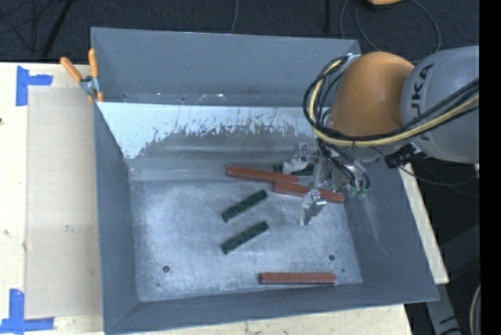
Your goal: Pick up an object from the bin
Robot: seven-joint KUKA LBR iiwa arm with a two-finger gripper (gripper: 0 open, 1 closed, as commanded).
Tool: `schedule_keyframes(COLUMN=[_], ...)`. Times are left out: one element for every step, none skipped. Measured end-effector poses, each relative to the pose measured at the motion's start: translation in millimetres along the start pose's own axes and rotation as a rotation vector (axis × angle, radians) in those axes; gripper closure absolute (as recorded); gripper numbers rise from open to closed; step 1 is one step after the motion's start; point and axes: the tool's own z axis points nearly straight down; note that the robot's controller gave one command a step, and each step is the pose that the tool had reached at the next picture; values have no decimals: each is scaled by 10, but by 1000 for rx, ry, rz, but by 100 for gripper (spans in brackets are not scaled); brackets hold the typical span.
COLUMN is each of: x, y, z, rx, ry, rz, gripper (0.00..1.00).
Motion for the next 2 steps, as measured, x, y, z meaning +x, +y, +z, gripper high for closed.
schedule_keyframes(x=[-345,-303], y=[-84,-91], z=[478,497], rx=[0,0], ry=[-8,13], rz=[-95,-95], gripper=[100,0])
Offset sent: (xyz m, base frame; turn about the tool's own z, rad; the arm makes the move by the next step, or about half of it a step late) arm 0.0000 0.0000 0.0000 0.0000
